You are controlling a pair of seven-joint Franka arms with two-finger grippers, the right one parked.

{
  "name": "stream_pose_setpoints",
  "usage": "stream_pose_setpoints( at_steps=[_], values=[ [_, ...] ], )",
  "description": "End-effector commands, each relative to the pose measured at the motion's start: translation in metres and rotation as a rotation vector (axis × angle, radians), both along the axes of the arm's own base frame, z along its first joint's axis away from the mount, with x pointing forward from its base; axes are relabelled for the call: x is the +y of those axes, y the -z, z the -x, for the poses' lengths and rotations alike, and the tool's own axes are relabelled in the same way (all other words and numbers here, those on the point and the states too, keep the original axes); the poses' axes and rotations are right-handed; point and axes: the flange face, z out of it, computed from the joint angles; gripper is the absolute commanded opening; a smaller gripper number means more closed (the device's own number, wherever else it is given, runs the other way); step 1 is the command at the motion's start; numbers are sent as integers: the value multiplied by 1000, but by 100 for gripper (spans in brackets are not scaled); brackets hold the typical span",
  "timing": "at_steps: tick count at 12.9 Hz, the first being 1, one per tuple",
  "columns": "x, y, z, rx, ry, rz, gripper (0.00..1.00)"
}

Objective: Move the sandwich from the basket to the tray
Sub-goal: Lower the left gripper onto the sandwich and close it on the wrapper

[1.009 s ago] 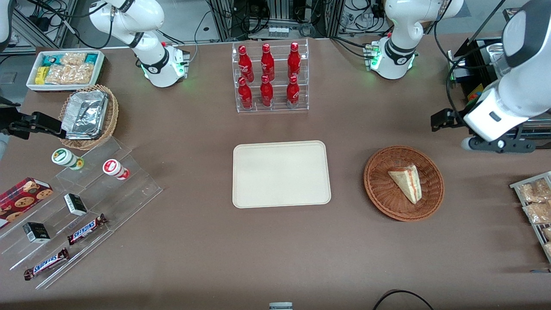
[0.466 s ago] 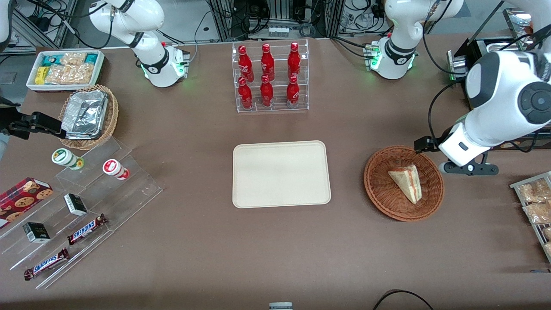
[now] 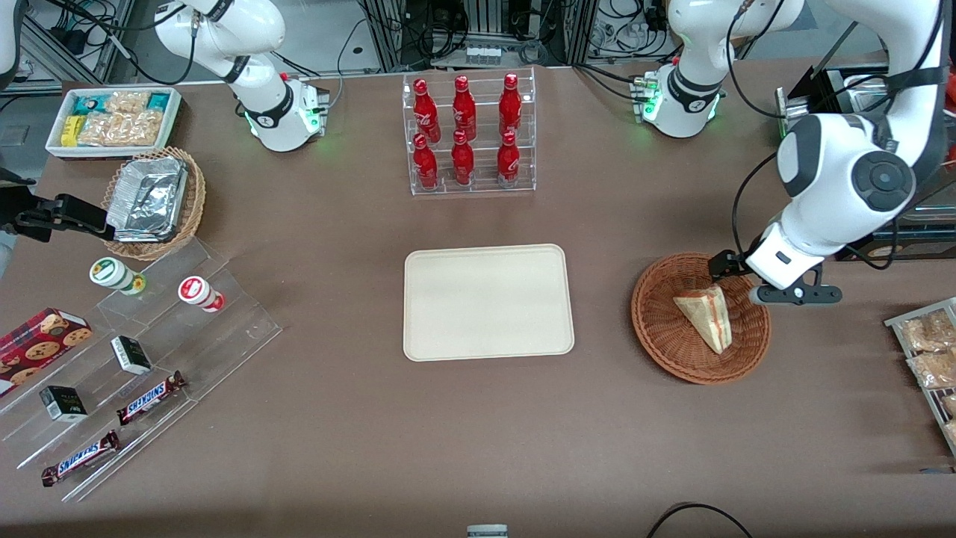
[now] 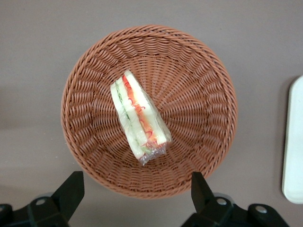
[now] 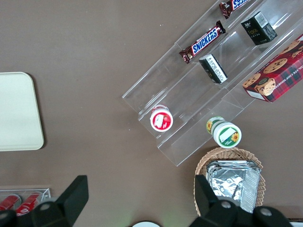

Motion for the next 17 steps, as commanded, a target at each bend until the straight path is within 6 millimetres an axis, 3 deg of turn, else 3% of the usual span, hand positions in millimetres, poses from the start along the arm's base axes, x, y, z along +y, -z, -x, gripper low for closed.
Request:
stream_pose_setpoints(
  at_steps=[1, 6, 8, 12, 15, 17],
  values=[
    [1, 2, 7, -52, -124, 3, 100],
    [-2, 33, 1, -67, -518, 30, 100],
    [-3, 56, -3, -58, -653, 40, 100],
    [-3, 75, -4, -27, -655, 34, 100],
    [-4, 102, -6, 10, -635, 25, 100],
    [-3, 108, -7, 15, -634, 25, 100]
  ],
)
